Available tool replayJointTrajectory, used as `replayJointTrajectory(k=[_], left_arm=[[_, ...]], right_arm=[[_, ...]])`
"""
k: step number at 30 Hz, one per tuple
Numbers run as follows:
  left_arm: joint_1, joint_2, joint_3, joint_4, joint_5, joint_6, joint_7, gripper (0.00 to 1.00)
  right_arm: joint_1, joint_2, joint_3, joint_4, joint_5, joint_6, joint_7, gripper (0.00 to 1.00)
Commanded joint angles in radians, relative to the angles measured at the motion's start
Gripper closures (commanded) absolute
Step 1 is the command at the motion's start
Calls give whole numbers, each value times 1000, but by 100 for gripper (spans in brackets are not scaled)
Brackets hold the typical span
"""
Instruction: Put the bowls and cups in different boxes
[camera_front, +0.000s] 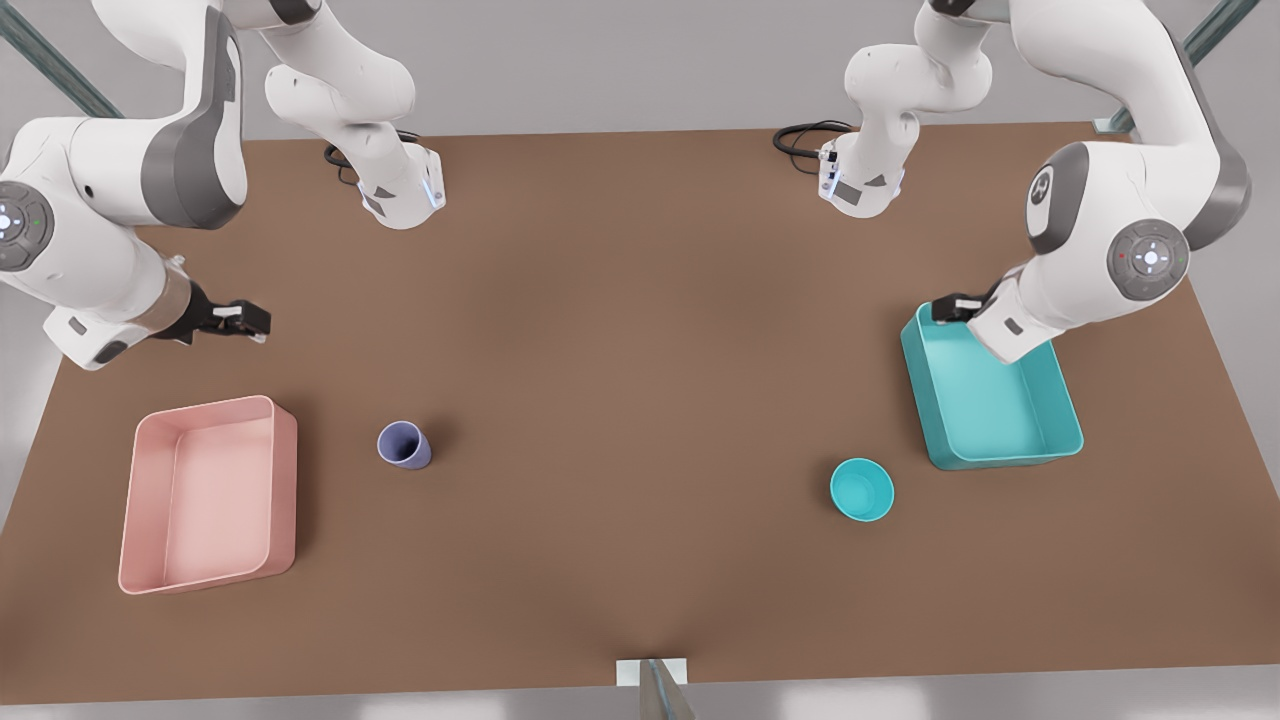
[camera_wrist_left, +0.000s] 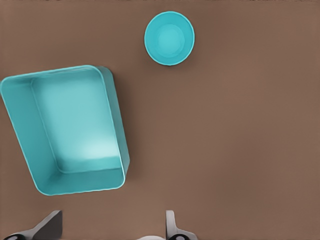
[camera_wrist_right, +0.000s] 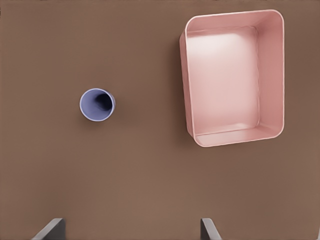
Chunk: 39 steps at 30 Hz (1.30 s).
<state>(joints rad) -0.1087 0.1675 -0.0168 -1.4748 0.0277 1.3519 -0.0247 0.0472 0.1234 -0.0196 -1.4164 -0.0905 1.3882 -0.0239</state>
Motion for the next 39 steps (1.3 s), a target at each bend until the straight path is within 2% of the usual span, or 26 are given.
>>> replayJointTrajectory(k=[1,3,4,5,6,7,8,10,12,15,18,22,26,32,33,34,35,36,38,39], left_arm=[[0,0,0,1,0,24,-26,0],[-2,4,0,1,0,30,-24,0],[-31,72,-3,5,11,53,-26,0],[-32,131,-3,5,9,173,-26,0],[-39,253,-22,62,9,299,-46,0],[-54,423,-31,246,9,305,-47,0],[-71,513,-32,333,12,325,-43,0],[-72,639,-32,349,12,588,-38,0],[-94,675,-31,341,130,671,-58,0],[-135,701,-28,340,138,671,-78,0],[-137,718,-28,315,140,671,-80,0],[-137,722,-26,205,140,659,-149,0],[-138,733,-25,205,140,609,-169,0],[-137,764,-25,206,141,610,-169,0],[-137,764,-25,206,141,610,-166,21],[-138,762,-25,208,144,610,-159,36],[-140,759,-25,209,149,610,-164,45],[-138,759,-25,209,149,610,-167,59],[-138,757,-25,209,149,610,-167,73],[-138,754,-25,211,147,609,-176,77]], right_arm=[[0,-1,0,-1,3,35,-11,0],[37,27,0,-15,-2,51,-4,0],[95,79,1,-15,-6,101,-4,0],[126,122,1,-13,-6,156,-2,0],[146,183,1,-12,-5,228,-2,0],[146,234,1,-13,5,301,-2,0],[152,268,1,-18,8,365,1,0],[148,332,-3,-39,11,523,-1,0],[117,358,-8,-79,31,598,-16,0],[109,346,-22,-164,67,654,-16,0],[111,275,-23,-398,87,871,-14,0],[100,312,-36,-414,103,873,-11,0],[92,349,-36,-415,103,871,-11,0],[92,348,-42,-516,103,871,-11,0],[95,349,-42,-526,103,873,-11,0],[95,351,-42,-535,103,873,-11,0],[95,357,-42,-533,103,877,-11,0],[95,371,-42,-533,103,884,-11,0],[95,386,-42,-529,120,888,-13,0],[95,386,-42,-529,120,888,-14,13]])
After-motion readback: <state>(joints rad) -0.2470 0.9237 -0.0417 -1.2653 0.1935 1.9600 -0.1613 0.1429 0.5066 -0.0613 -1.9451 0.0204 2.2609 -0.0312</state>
